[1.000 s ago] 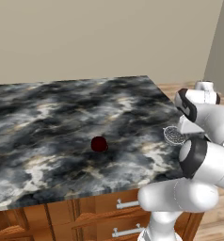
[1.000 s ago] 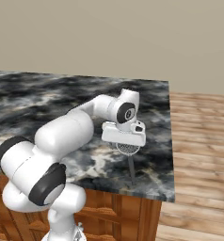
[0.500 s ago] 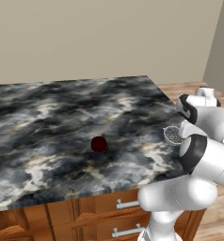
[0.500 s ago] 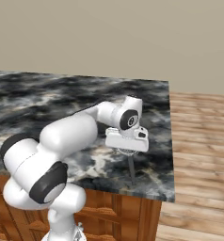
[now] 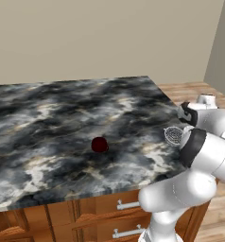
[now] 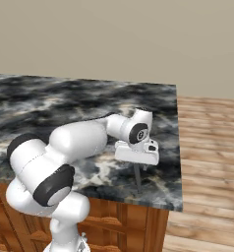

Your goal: Pick the strainer and mug and place them in the sink. Then turn on the water.

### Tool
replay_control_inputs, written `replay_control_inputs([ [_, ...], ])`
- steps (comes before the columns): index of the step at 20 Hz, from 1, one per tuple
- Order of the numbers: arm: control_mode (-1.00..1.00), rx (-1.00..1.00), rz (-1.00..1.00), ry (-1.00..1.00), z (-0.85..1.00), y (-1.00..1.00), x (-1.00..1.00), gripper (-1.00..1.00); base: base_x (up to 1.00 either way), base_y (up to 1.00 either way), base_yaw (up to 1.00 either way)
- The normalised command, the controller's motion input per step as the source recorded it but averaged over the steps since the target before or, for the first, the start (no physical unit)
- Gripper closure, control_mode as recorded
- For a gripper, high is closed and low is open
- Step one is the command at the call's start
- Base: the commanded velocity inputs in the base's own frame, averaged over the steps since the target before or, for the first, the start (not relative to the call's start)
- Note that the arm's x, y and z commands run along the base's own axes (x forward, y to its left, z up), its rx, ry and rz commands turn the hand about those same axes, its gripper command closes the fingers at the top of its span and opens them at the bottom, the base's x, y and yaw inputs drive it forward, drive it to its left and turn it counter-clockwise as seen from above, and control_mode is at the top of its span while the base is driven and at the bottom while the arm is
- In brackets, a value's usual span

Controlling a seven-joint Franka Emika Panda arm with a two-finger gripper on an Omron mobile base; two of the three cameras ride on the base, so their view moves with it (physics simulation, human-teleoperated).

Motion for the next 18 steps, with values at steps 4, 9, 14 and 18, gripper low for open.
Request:
replay_control_inputs([
  [4, -1.00, 0.00, 0.00, 0.00, -0.26, -0.02, 0.16, -1.00, 0.00, 0.00, 0.00],
  [9, -1.00, 0.00, 0.00, 0.00, -0.14, 0.00, 0.22, -1.00, 0.00, 0.00, 0.00],
  [14, -1.00, 0.00, 0.00, 0.00, -0.15, 0.00, 0.25, -1.00, 0.00, 0.00, 0.00],
  [18, -1.00, 0.00, 0.00, 0.00, -0.15, -0.02, 0.16, -1.00, 0.00, 0.00, 0.00],
])
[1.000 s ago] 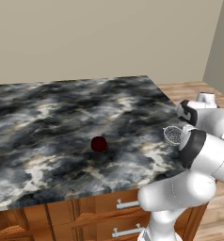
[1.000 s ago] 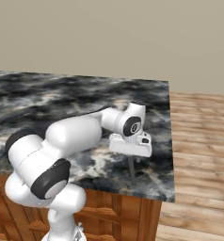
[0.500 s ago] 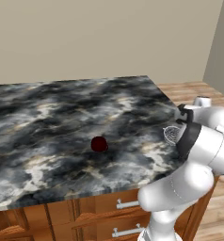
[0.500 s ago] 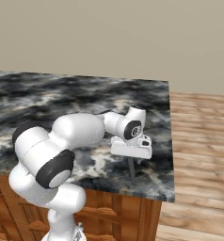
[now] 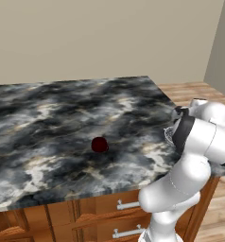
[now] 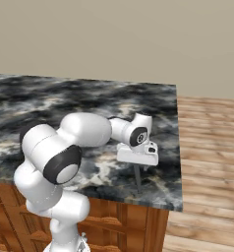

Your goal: Pick the strainer and mug and place them in the sink. Then turn on the water.

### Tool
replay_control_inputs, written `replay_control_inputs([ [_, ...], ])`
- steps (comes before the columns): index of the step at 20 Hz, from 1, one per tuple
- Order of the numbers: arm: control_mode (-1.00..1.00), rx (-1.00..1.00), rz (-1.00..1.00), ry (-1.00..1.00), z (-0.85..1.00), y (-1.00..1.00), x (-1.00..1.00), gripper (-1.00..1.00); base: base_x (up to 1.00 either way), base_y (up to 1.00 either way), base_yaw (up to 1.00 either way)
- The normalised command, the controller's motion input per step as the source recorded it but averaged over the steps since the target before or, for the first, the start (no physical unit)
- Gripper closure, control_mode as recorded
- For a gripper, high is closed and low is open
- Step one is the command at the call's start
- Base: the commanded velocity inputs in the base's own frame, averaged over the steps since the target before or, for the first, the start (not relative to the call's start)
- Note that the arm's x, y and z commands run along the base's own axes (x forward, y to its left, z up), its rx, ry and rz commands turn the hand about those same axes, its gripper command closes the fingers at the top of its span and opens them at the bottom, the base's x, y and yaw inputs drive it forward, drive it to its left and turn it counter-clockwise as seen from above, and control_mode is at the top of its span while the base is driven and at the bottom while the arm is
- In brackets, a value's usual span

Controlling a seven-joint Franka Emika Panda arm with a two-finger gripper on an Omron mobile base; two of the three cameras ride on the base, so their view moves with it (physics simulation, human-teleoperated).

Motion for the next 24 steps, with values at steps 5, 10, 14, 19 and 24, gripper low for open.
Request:
replay_control_inputs([
  [5, -1.00, 0.00, 0.00, 0.00, -0.14, -0.05, 0.10, -1.00, 0.00, 0.00, 0.00],
  [10, -1.00, 0.00, 0.00, 0.00, -0.11, -0.05, 0.00, -1.00, 0.00, 0.00, 0.00],
  [14, -1.00, 0.00, 0.00, 0.00, -0.15, -0.03, 0.00, -1.00, 0.00, 0.00, 0.00],
  [19, -1.00, 0.00, 0.00, 0.02, -0.12, 0.00, 0.00, -1.00, 0.00, 0.00, 0.00],
  [24, -1.00, 0.00, 0.00, 0.01, -0.15, 0.00, 0.00, -1.00, 0.00, 0.00, 0.00],
])
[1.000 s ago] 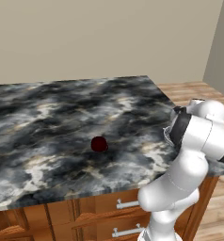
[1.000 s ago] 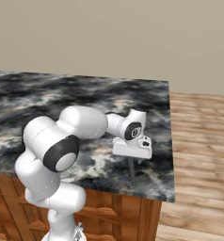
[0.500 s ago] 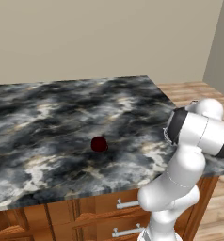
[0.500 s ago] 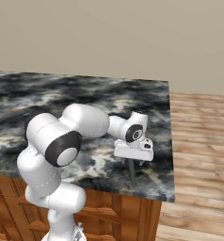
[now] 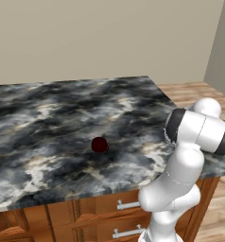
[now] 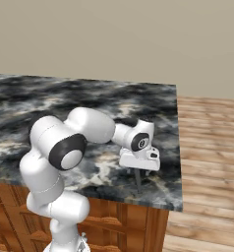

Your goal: Pick the strainer and mug and place them in the sink. Then turn on the water.

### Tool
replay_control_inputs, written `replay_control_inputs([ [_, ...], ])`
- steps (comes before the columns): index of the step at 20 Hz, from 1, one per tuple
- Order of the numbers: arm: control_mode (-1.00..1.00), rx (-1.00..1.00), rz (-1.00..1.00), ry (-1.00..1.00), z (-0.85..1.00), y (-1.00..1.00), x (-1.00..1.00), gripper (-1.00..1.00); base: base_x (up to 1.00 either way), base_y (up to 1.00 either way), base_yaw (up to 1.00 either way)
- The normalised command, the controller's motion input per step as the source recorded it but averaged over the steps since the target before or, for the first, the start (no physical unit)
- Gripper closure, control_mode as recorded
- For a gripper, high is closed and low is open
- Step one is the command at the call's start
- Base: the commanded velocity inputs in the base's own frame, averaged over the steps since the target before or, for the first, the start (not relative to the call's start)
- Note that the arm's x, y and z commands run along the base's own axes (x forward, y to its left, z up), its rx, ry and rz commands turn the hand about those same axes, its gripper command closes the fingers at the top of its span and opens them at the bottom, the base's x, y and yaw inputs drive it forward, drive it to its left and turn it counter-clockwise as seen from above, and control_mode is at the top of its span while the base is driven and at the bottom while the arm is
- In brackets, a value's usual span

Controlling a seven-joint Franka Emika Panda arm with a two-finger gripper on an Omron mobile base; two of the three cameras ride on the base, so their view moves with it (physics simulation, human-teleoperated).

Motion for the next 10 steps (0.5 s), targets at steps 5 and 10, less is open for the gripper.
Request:
replay_control_inputs([
  [5, -1.00, 0.00, 0.00, 0.00, -0.14, 0.00, 0.00, -1.00, 0.00, 0.00, 0.00],
  [10, -1.00, 0.00, 0.00, 0.00, -0.14, 0.00, 0.00, -1.00, 0.00, 0.00, 0.00],
])
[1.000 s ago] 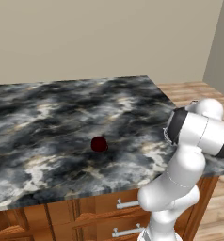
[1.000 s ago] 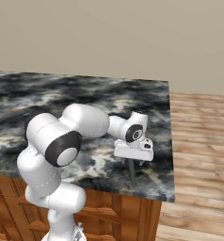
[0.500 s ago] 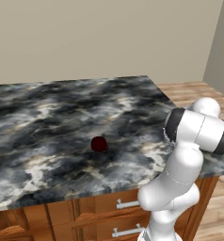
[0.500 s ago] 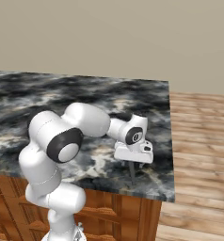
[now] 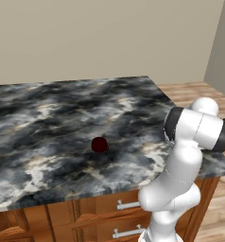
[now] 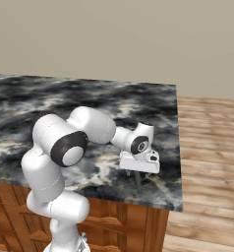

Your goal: Pick the strainer and mug and place them in the sink. Then turn on the water.

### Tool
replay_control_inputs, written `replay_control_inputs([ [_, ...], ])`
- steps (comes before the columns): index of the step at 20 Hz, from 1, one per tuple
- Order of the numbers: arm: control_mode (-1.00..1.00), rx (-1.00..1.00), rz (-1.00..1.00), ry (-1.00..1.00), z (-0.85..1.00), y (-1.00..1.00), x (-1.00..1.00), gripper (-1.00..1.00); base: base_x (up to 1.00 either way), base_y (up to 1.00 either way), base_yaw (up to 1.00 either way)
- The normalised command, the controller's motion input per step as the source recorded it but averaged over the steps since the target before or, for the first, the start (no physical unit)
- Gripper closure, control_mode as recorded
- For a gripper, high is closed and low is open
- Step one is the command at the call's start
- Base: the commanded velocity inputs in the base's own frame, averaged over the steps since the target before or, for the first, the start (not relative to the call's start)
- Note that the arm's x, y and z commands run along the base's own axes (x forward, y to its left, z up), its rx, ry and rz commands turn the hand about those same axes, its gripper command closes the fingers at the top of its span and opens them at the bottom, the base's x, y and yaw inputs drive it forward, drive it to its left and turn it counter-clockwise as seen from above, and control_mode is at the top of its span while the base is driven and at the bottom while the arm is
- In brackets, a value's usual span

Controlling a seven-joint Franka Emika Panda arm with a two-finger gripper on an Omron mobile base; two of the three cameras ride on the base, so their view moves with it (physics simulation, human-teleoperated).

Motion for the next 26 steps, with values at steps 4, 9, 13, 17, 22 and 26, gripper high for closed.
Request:
replay_control_inputs([
  [4, -1.00, 0.00, 0.00, 0.00, -0.12, 0.00, 0.00, -1.00, 0.00, 0.00, 0.00],
  [9, -1.00, 0.00, 0.00, 0.00, 0.00, 0.00, 0.00, 1.00, 0.00, 0.00, 0.00],
  [13, -1.00, 0.00, 0.00, 0.00, 0.00, 0.00, 0.00, 1.00, 0.00, 0.00, 0.00],
  [17, -1.00, 0.00, 0.00, 0.00, 0.00, 0.00, 0.00, 1.00, 0.00, 0.00, 0.00],
  [22, -1.00, 0.00, -0.01, 0.00, 0.14, 0.00, 0.00, 1.00, 0.00, 0.00, 0.00],
  [26, -1.00, 0.00, -0.04, 0.00, 0.41, 0.00, -0.04, 1.00, 0.00, 0.00, 0.00],
])
